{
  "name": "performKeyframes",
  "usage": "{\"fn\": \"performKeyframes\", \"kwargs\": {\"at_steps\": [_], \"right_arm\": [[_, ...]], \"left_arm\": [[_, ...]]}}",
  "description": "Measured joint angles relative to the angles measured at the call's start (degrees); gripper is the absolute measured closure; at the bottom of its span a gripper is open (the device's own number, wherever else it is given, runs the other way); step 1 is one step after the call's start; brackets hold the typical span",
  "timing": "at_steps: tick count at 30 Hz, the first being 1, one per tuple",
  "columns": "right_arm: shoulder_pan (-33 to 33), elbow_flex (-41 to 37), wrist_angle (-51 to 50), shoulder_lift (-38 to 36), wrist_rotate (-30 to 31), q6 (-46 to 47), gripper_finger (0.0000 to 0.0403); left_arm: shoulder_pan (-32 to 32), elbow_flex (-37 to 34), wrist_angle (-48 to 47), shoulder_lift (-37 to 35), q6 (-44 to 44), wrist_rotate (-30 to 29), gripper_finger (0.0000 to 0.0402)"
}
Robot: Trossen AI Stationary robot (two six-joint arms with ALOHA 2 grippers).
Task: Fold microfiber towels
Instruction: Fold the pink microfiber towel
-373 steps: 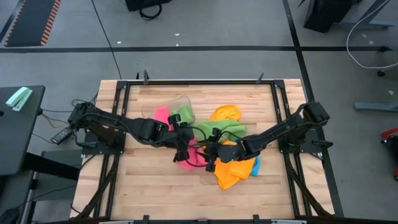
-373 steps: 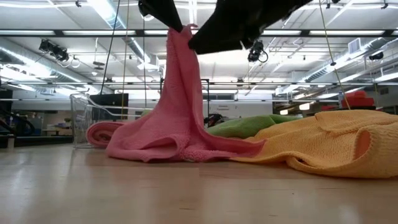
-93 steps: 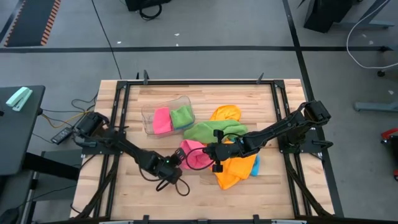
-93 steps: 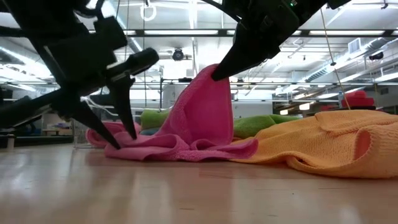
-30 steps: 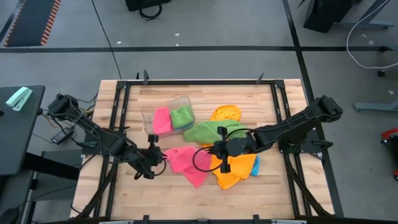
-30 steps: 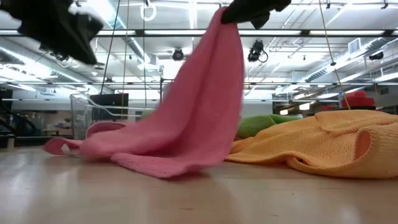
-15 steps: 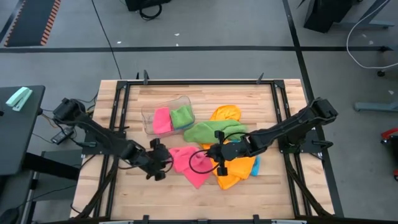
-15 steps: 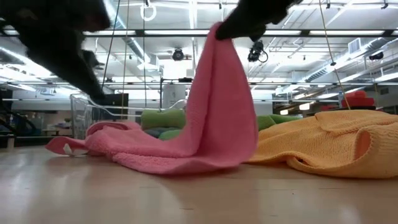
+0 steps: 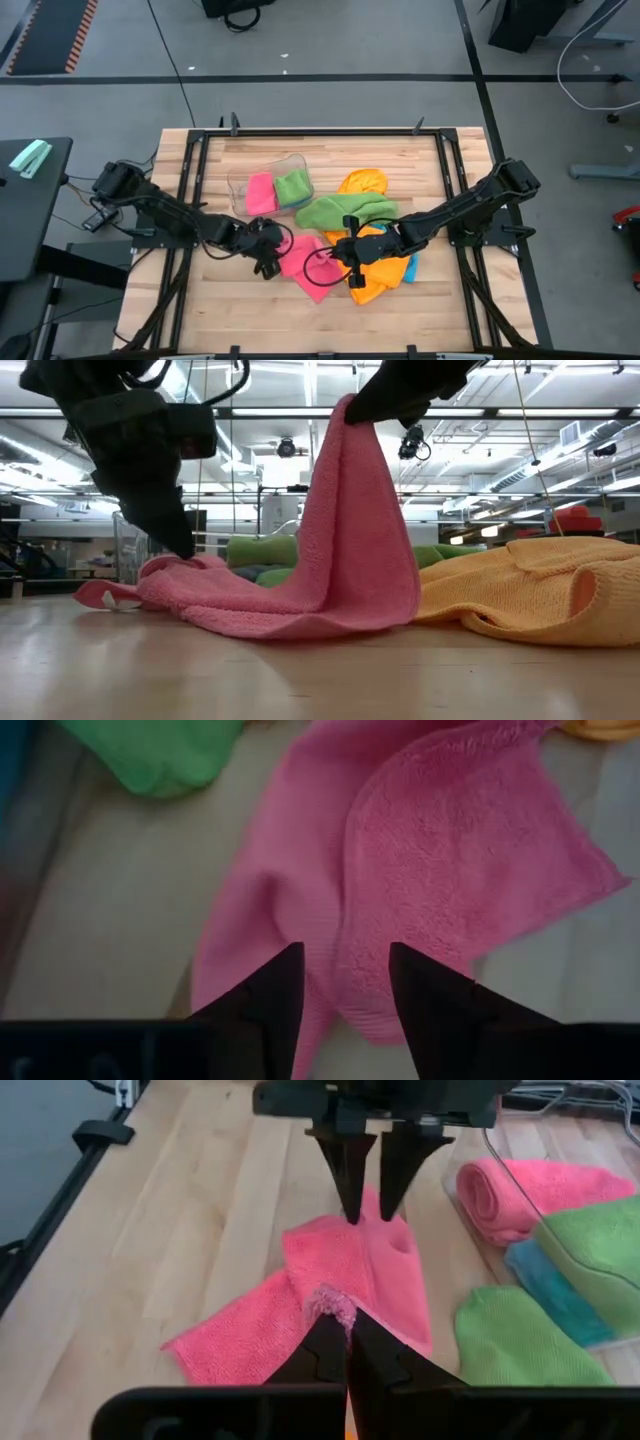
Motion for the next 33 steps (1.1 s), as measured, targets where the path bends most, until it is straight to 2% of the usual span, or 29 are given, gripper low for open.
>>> {"fn": "performKeyframes", "kwargs": {"at_steps": [8, 16, 20, 24, 31, 33], "right_arm": [[-0.02, 0.0, -0.03, 0.02, 0.15, 0.0, 0.0401], [-0.02, 0.0, -0.23, 0.02, 0.26, -0.03, 0.0401], [-0.04, 0.0, -0.23, 0.02, 0.26, -0.04, 0.0401], [-0.04, 0.0, -0.23, 0.02, 0.28, -0.02, 0.0401], [0.03, 0.0, -0.49, 0.02, 0.28, 0.08, 0.0401], [0.23, 0.0, -0.5, 0.02, 0.2, 0.13, 0.0401]], "left_arm": [[1.28, -0.04, -0.42, 0.96, -1.36, 4.69, 0.0271], [1.36, -0.04, -0.12, 1.19, -0.56, 5.0, 0.0296], [1.36, -0.04, 0.06, 1.19, 1.38, 4.96, 0.0332], [1.0, -0.04, 0.85, 1.19, 4.22, 4.87, 0.0389], [0.72, 0.18, 2.05, 0.58, 5.79, 9.07, 0.0396], [0.1, 0.92, 1.7, 0.49, 8.85, 11.64, 0.0396]]}}
